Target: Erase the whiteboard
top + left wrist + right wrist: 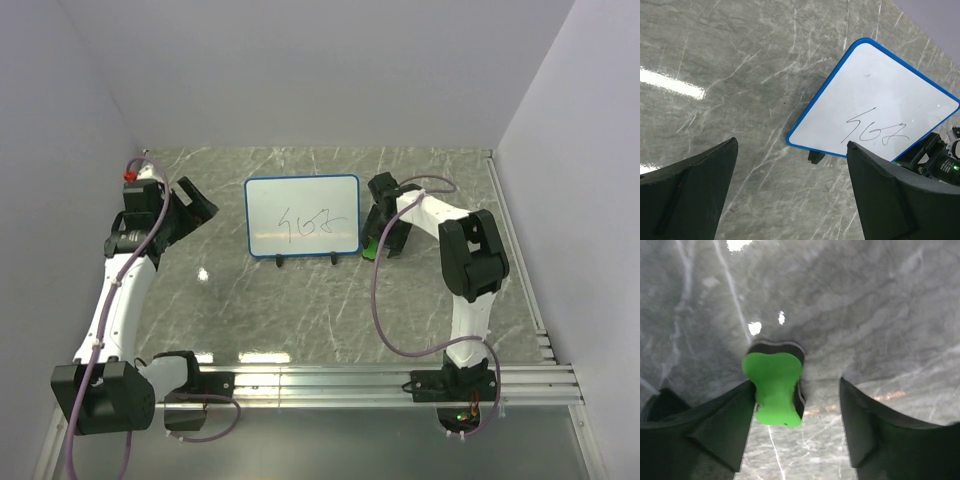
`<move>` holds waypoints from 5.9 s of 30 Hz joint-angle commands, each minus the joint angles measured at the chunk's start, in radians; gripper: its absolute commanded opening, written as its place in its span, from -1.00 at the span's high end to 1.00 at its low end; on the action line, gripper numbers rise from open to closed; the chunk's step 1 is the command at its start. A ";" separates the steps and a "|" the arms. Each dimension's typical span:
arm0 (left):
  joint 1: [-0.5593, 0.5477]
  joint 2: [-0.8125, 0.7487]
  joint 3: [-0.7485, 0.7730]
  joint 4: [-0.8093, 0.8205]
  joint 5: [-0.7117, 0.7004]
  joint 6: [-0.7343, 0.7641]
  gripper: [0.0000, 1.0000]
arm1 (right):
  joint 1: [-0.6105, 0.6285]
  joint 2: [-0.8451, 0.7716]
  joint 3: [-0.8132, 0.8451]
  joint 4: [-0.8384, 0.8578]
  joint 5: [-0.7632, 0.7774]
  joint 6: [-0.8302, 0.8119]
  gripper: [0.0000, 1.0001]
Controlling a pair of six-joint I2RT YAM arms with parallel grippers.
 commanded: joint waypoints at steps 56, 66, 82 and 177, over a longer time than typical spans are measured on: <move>0.048 0.989 0.004 1.750 1.028 -0.371 -0.04 | 0.173 -0.145 0.294 -0.087 -0.006 -0.092 1.00; 0.002 0.940 0.019 1.487 1.020 -0.187 0.70 | 0.356 0.199 0.690 -0.082 0.086 -0.114 1.00; -0.012 0.834 -0.041 1.163 0.966 0.091 0.99 | 0.509 0.460 0.951 0.013 0.347 -0.056 1.00; -0.050 0.816 -0.058 1.034 0.896 0.158 0.99 | 0.324 0.114 0.330 0.241 0.450 0.297 1.00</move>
